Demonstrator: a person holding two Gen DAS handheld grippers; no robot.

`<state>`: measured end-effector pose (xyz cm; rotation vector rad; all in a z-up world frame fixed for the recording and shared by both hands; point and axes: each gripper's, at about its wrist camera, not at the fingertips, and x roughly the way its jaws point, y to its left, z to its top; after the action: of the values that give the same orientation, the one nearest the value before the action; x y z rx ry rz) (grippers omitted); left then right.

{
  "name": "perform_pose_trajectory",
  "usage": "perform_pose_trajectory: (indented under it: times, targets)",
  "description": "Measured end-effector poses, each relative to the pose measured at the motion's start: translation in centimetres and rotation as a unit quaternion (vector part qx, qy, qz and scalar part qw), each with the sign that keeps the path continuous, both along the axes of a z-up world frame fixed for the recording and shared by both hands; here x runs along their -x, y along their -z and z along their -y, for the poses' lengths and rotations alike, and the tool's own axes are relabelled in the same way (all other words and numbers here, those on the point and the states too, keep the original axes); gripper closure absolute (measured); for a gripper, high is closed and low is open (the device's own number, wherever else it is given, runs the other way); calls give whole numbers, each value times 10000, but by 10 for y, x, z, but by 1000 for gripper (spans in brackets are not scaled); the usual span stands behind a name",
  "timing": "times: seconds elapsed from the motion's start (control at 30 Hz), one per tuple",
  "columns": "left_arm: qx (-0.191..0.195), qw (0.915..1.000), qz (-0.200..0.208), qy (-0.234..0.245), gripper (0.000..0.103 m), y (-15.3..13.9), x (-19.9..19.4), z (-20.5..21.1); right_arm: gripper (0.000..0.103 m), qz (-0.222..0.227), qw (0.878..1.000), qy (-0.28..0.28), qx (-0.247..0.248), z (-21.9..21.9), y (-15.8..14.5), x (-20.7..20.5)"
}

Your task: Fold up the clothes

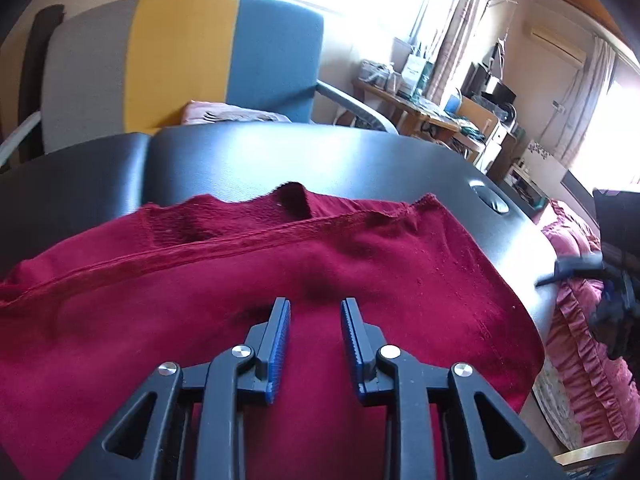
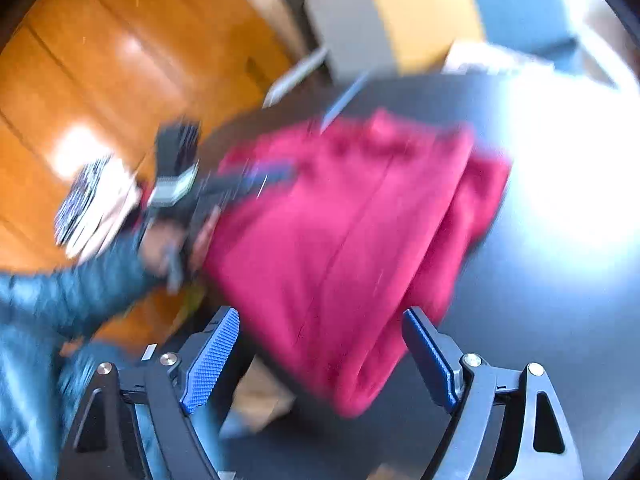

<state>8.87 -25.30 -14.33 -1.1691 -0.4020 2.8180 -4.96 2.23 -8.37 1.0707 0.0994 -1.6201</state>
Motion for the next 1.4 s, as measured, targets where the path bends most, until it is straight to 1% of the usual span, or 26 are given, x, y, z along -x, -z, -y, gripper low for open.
perform_pose_trajectory:
  times: [0.07,0.1,0.17,0.2,0.23,0.3,0.4,0.5,0.53,0.57,0.6,0.63,0.67,0.73,0.77,0.83,0.87,0.9,1.07,1.13,1.17,1.23,1.3,1.33,1.37,1.4]
  targets:
    - [7,9999,-66,-135,76,-4,-9,8,14,-326,9982,444,247,7,-7,13]
    - [6,9997,-71,-216,76,-5,-13,13,9,-460,9959,721,303,13,-7,25]
    - [21,9992,-78,-392,75,-6,-22,26,7,-563,9912,1165,272,24,0,44]
    - [26,9987,-74,-499,75,-6,-26,34,7,-498,9897,1320,223,32,6,51]
    - [5,9980,-56,-623,75,-5,-30,44,5,-432,9880,1474,175,40,12,59]
    - [-46,9968,-25,-793,75,-2,-34,60,0,-153,9875,1564,-112,55,26,73]
    - [-278,9944,30,-1018,75,9,-40,79,0,-173,9850,1677,-363,76,39,73]
    - [-602,9927,-37,-1048,75,22,-43,85,0,-98,9810,1928,-186,82,44,80]
    - [-618,9925,-81,-1047,75,24,-44,84,3,-73,9797,1994,-169,85,45,84]
    - [-630,9926,-104,-1031,73,25,-44,84,8,-53,9786,2049,-188,88,46,86]
    - [-669,9926,-129,-1006,73,25,-44,85,29,9,9776,2091,-220,93,48,89]
    - [-749,9921,-155,-989,72,26,-45,87,53,73,9766,2134,-253,98,50,91]
    - [-851,9913,-183,-985,72,27,-46,89,61,83,9754,2175,-343,100,52,91]
    - [-1133,9885,-256,-971,72,30,-49,96,88,-64,9742,2186,-552,109,54,89]
    - [-1206,9875,-272,-974,72,30,-49,97,91,-157,9735,2186,-650,112,54,88]
    - [-1262,9867,-292,-985,72,30,-50,97,92,-562,9717,2180,-722,111,42,80]
    - [-1224,9871,-294,-989,72,30,-50,95,92,-885,9697,2177,-670,110,29,73]
    - [-1188,9875,-295,-993,72,30,-49,93,92,-1082,9676,2191,-640,109,20,69]
    - [-1165,9876,-303,-1011,72,30,-49,91,93,-1787,9467,2407,-1181,116,22,63]
    - [-1155,9876,-306,-1018,72,30,-49,90,93,-1728,9400,2501,-1551,119,50,69]
    - [-1150,9876,-307,-1021,72,31,-49,89,93,-1726,9393,2517,-1570,118,58,71]
    - [-1141,9876,-310,-1029,72,31,-49,88,93,-1888,9372,2539,-1470,118,63,70]
    - [-1132,9877,-313,-1036,73,31,-49,87,92,-1935,9359,2523,-1519,118,63,70]
    - [-1126,9877,-317,-1037,73,31,-49,86,86,-1879,9370,2537,-1492,116,63,71]
    - [-1104,9882,-345,-999,73,26,-51,83,83,-1823,9382,2551,-1465,113,62,72]
    - [-1082,9888,-374,-962,72,22,-53,79,71,-1744,9381,2628,-1430,108,57,75]
